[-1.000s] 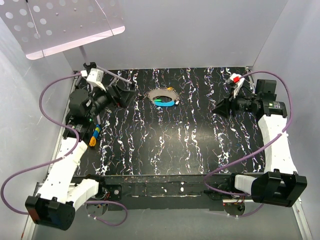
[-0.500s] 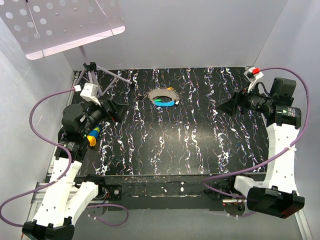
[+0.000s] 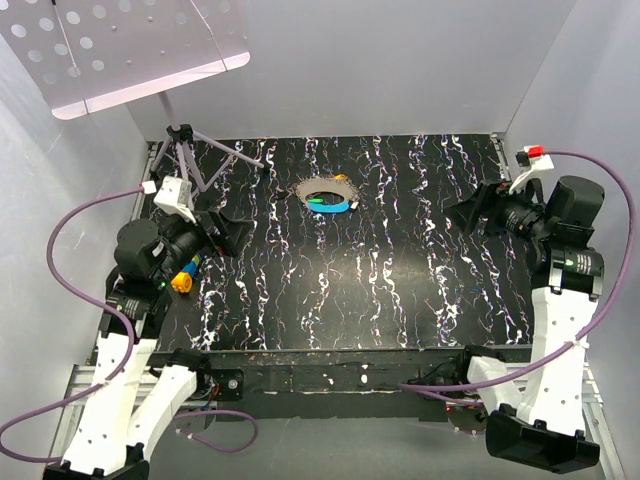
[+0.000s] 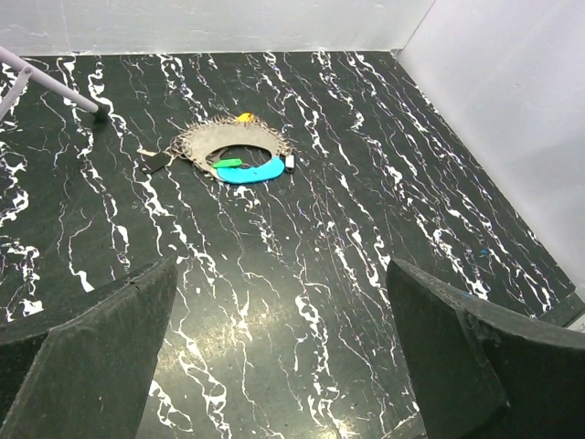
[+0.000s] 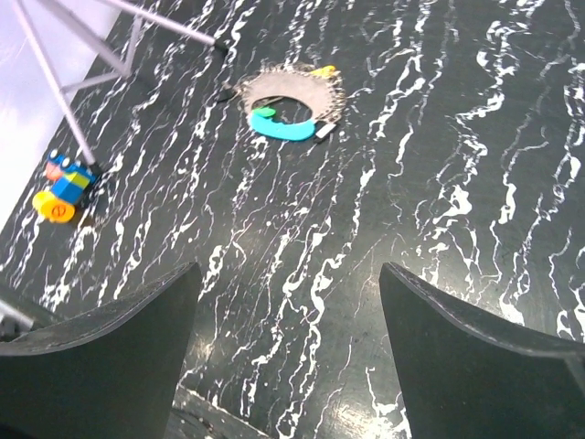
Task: Put the keys on the keyring
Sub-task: Reset both arms
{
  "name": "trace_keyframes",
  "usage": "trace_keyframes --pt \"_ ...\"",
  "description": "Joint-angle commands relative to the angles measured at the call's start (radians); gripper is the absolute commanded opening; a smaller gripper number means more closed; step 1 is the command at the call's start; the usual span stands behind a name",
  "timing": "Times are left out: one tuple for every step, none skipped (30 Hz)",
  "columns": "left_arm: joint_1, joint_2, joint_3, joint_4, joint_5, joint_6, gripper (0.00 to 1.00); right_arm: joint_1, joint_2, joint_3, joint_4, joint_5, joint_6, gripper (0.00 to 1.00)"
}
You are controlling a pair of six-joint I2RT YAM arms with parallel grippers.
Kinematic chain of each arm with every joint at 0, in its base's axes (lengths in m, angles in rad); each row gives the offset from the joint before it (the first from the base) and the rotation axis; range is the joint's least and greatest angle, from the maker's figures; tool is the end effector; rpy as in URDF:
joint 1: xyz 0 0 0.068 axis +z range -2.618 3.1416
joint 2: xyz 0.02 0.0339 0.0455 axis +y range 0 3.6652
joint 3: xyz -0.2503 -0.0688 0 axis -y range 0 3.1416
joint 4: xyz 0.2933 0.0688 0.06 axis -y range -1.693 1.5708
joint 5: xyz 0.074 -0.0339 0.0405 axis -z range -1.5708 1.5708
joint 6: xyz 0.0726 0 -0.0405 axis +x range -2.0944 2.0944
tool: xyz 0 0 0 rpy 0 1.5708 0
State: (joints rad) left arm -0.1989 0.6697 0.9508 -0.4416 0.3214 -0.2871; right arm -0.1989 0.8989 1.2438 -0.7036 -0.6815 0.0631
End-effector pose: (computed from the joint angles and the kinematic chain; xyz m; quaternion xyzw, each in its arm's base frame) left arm 0.2209 -0.0679 0.3850 0.0705 0.7555 -0.2722 0.5917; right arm 0.2463 -0.0030 0.4193 -0.0875 0.7929 0.2376 0.5543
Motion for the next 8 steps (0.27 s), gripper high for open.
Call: trace_keyframes --pt "0.006 -0.025 0.04 -0.057 0.005 0.003 0.98 -0.002 -0.049 -0.033 0.082 0.157 0.127 0.88" --pt "0.006 -0.03 0.039 -0.065 0.008 -0.001 0.98 -0.002 -0.063 -0.046 0.087 0.161 0.129 0.88" --pt "0.006 -0.036 0.037 -0.069 0.01 -0.001 0.98 -0.004 -0.078 -0.059 0.093 0.16 0.129 0.88" --pt "0.004 -0.042 0.033 -0.074 0.005 0.0 0.98 -0.002 -0.09 -0.076 0.099 0.152 0.129 0.88" --pt "0.006 -0.047 0.025 -0.081 -0.001 0.005 0.98 -0.002 -0.104 -0.089 0.105 0.131 0.129 0.88" --pt "0.004 -0.051 0.017 -0.082 -0.007 0.002 0.98 -0.002 -0.113 -0.098 0.104 0.123 0.135 0.88" --pt "0.004 -0.058 0.01 -0.08 -0.019 -0.009 0.98 -0.002 -0.12 -0.102 0.105 0.122 0.136 0.88" --pt "0.004 -0.061 0.008 -0.089 -0.027 -0.018 0.98 -0.002 -0.127 -0.109 0.11 0.126 0.142 0.89"
